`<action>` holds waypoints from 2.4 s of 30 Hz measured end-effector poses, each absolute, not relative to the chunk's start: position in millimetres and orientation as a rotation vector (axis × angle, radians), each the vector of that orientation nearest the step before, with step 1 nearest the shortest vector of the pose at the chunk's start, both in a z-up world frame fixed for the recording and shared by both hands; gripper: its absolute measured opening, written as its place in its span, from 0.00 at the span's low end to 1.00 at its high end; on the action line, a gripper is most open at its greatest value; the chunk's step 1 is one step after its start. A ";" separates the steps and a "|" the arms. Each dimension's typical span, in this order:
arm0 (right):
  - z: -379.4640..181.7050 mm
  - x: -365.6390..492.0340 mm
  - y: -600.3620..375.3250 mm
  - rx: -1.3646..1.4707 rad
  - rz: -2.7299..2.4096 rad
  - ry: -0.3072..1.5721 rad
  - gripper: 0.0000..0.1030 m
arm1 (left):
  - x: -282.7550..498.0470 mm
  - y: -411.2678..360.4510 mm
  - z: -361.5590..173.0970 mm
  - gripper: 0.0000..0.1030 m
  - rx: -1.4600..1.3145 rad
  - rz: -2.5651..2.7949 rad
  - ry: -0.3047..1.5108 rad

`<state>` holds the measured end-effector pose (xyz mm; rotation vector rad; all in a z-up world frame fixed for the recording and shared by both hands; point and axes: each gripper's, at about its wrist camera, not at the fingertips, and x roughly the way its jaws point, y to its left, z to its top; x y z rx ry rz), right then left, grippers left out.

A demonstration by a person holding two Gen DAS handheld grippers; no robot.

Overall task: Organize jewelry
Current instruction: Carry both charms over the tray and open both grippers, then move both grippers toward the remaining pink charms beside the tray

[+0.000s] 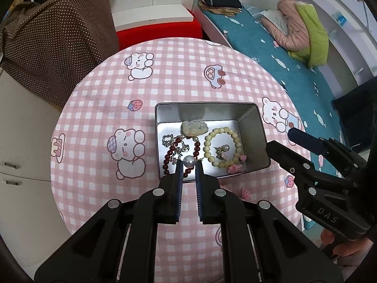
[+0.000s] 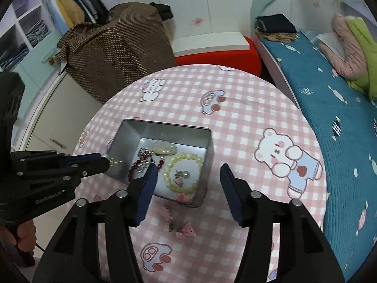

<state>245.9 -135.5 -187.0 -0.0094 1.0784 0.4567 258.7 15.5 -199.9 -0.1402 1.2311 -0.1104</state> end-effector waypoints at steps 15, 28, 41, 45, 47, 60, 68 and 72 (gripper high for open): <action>-179.8 237.9 -148.9 0.009 0.421 1.059 0.66 | 255.2 13.4 -192.6 0.65 -0.104 -0.073 1.208; -179.4 226.1 -162.5 0.022 0.369 1.052 0.76 | 245.0 9.1 -192.0 0.72 -0.111 -0.063 1.218; -209.0 206.4 -165.8 -0.009 0.360 1.136 0.92 | 226.1 5.1 -209.6 0.87 -0.092 -0.033 1.273; -218.1 197.9 -162.3 -0.027 0.421 1.139 0.92 | 220.1 4.9 -219.2 0.88 -0.080 -0.018 1.303; -223.0 192.2 -158.7 -0.058 0.441 1.129 0.92 | 217.3 5.3 -225.0 0.88 -0.080 -0.014 1.319; -247.1 176.8 -142.7 -0.107 0.555 0.979 0.92 | 211.2 8.3 -251.9 0.88 -0.072 -0.080 1.291; -270.4 183.9 -130.5 -0.126 0.612 1.065 0.65 | 205.8 8.3 -264.5 0.88 -0.092 -0.112 1.265; -271.4 183.9 -127.3 -0.164 0.604 1.052 0.48 | 205.0 8.5 -266.3 0.88 -0.096 -0.120 1.239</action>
